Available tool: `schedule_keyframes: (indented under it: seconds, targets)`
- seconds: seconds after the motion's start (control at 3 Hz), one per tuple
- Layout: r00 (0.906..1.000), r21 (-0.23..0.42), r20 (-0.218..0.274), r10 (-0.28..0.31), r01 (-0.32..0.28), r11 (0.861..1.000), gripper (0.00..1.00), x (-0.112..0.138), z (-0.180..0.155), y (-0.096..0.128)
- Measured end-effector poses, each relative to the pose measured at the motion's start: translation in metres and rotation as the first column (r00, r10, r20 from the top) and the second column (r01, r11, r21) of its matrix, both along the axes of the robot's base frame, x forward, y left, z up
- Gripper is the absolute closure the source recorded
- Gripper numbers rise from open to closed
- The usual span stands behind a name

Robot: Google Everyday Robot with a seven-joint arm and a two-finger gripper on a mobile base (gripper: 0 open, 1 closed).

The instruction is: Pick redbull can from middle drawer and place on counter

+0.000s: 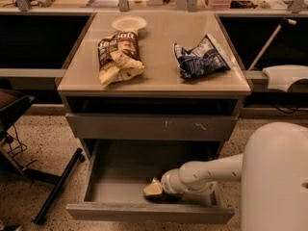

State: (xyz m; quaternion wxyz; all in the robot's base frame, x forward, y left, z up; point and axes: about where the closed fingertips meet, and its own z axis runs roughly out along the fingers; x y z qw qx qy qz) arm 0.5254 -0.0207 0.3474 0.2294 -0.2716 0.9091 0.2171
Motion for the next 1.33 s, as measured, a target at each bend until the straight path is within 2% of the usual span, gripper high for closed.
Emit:
schedule_keyframes:
  seconds: [1.0,1.33]
  targets:
    - [1.0000,0.000,0.000,0.000,0.000,1.000,0.89,0.001,0.010,0.000]
    - [0.9984,-0.042,0.050,-0.024,0.026,0.999,1.00,0.008,0.038,-0.014]
